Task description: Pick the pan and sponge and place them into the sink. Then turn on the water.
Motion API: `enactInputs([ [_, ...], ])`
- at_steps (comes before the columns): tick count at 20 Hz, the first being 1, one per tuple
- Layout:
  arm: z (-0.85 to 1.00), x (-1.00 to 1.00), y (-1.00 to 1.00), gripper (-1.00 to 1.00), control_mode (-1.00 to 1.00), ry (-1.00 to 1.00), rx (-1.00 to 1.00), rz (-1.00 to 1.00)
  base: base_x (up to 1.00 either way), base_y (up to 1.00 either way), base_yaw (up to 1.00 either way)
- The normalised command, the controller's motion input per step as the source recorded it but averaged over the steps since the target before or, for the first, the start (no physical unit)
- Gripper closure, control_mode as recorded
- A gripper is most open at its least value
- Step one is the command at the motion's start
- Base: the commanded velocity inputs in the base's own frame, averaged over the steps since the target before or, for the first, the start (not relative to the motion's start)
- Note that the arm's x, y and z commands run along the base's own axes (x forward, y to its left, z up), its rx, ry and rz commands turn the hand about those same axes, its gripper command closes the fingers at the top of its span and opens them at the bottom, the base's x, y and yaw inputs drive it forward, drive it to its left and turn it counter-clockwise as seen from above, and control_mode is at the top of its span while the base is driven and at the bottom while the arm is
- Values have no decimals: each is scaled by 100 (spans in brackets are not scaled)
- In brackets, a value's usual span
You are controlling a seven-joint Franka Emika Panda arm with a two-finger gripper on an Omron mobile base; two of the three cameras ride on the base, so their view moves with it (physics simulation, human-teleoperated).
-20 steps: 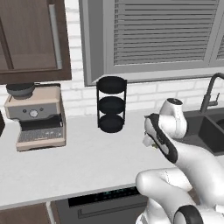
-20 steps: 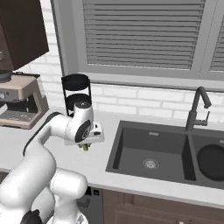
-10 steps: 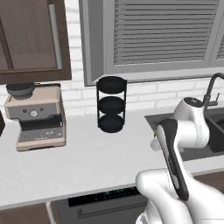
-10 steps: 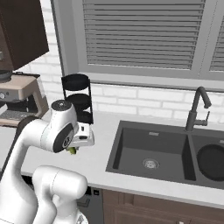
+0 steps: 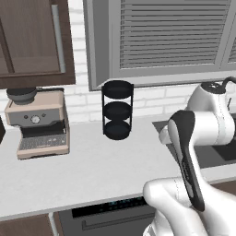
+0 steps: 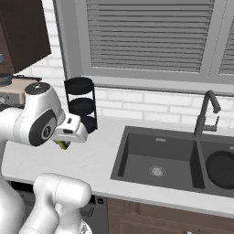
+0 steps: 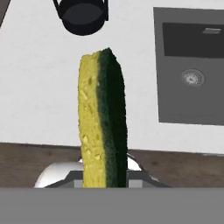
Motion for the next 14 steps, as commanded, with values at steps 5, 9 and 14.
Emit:
enactInputs([
  [5,50,-21,0,100,-100,1,4,-7,0,0,0],
  [9,13,-38,-16,100,-100,0,5,-2,0,0,0],
  [14,0,-28,-10,100,-100,0,5,0,0,0,0],
])
